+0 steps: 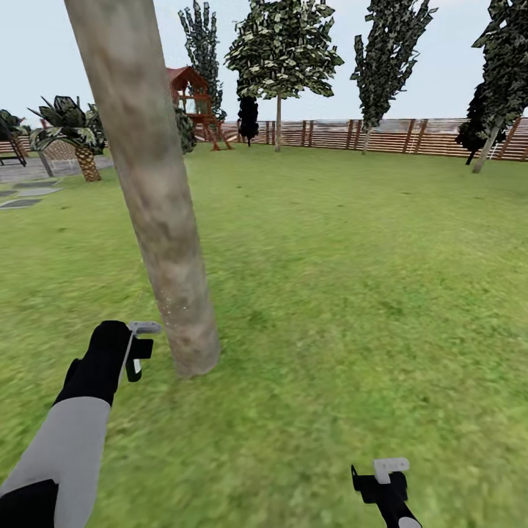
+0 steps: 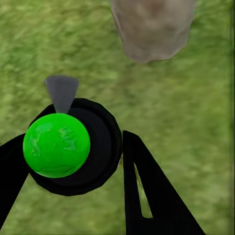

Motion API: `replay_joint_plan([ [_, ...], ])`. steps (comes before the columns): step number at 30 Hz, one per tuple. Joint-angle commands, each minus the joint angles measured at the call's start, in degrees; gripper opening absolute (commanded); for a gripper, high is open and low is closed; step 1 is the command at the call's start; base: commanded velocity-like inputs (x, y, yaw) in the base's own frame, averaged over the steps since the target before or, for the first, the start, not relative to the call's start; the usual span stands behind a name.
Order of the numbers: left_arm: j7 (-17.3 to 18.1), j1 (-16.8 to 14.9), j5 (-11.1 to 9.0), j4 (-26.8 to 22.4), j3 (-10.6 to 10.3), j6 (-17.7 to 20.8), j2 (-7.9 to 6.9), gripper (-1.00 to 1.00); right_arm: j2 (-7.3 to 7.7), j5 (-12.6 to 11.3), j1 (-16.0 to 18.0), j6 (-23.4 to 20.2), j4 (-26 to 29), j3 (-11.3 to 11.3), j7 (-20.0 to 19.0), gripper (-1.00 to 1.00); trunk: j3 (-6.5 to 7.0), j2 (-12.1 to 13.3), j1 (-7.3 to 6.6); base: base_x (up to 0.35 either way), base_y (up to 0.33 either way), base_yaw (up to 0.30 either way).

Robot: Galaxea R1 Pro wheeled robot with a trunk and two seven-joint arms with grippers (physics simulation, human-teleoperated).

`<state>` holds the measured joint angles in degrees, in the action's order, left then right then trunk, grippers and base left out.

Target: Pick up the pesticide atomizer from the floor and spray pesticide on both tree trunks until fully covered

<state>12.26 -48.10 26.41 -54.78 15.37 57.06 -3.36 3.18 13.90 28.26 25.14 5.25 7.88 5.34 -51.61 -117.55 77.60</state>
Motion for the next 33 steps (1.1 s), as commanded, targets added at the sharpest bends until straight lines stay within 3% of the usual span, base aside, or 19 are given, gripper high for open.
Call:
replay_joint_plan([
  [1, 0.58, -0.01, 0.62, -0.06, 0.01, 0.16, 0.19, -1.0, -0.01, 0.61, 0.04, 0.18, -0.07, 0.42, 0.16, 1.0, -0.05, -0.02, 0.02, 0.133, -0.228, 0.0],
  [17, 0.57, 0.02, 0.54, -0.06, 0.14, 0.07, 0.72, -1.0, -0.01, 0.61, 0.04, 0.18, -0.07, 0.47, 0.21, 1.0, -0.05, -0.02, 0.02, 0.07, -0.269, 0.006],
  [33, 0.57, 0.19, 0.39, 1.45, 0.29, 0.1, 0.77, -1.0, -0.01, 0.61, 0.04, 0.18, -0.07, 0.39, 0.2, 1.0, -0.05, -0.02, 0.02, 0.039, -0.273, 0.263],
])
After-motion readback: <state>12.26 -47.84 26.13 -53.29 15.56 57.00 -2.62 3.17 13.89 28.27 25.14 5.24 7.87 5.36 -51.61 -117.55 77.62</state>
